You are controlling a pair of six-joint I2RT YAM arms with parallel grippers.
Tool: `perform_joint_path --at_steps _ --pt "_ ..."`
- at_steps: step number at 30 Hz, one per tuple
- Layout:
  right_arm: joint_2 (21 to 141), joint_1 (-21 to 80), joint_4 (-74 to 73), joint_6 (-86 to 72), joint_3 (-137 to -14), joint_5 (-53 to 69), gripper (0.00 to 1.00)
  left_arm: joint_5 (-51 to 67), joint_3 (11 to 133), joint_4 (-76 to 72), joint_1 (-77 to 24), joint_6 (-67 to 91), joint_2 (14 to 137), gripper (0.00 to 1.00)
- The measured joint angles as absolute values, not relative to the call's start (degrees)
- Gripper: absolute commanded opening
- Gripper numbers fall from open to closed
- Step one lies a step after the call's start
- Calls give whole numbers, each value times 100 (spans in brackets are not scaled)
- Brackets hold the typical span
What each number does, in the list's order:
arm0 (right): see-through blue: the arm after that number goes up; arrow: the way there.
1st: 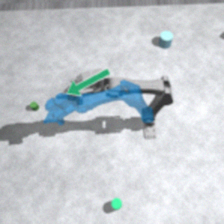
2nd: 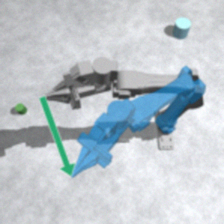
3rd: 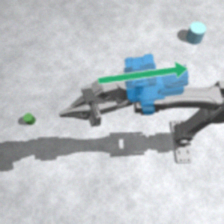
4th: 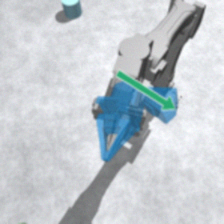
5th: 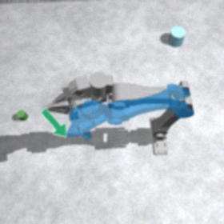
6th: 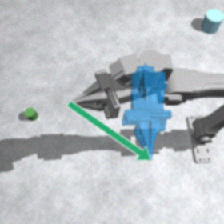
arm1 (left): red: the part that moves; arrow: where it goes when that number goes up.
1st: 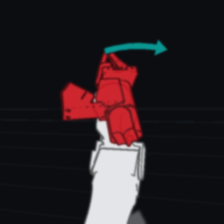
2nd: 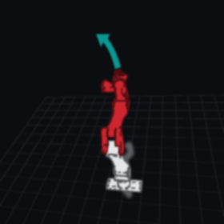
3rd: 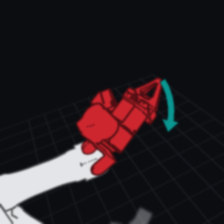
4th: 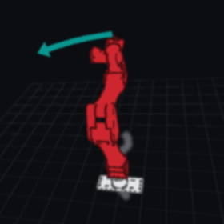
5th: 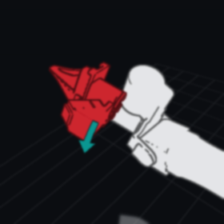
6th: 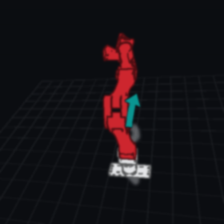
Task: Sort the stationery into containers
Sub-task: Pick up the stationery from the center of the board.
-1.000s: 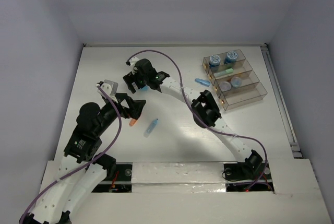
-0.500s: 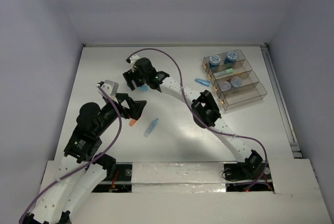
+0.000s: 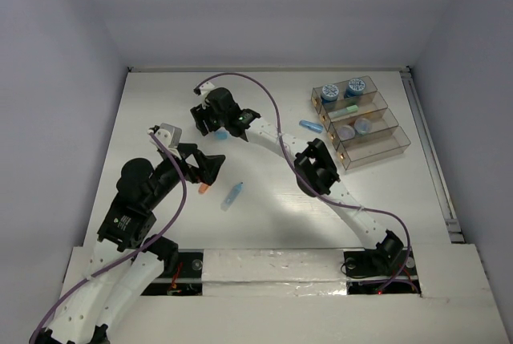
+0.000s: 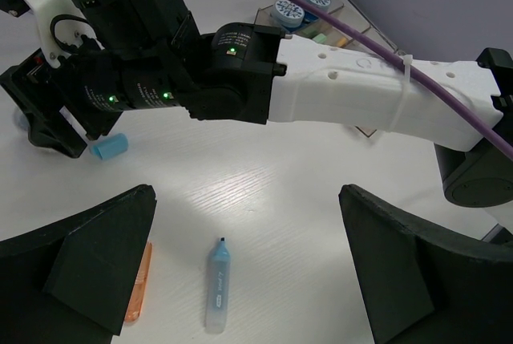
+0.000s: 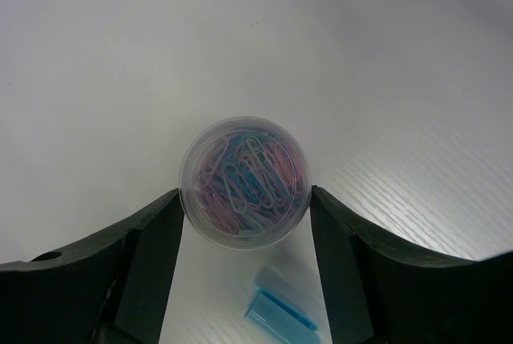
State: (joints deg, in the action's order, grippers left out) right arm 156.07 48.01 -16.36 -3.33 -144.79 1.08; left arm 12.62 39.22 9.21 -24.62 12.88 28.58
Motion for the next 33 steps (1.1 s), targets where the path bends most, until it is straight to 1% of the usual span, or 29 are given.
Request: perform_joint_path --at_steps 1,3,4,10,18,33 --pt "15605 4799 -1614 -338 -14466 82 64 1267 3922 921 -2462 1288 2858 99" --pt "15605 4799 -1518 -355 -14416 -3 62 1275 3922 921 -2462 1288 2858 99" --pt "15603 4799 -1428 -366 -14355 -47 59 1282 3922 921 -2462 1288 2858 99" --pt "15294 4801 -685 -460 -13561 -290 51 1291 3922 921 -2462 1288 2858 99" --pt "14676 4799 86 -827 -12280 -502 49 1288 3922 921 -2462 1288 2858 99" --pt "13651 4296 1562 -2648 -10457 -397 49 1286 3922 921 -2462 1288 2871 99"
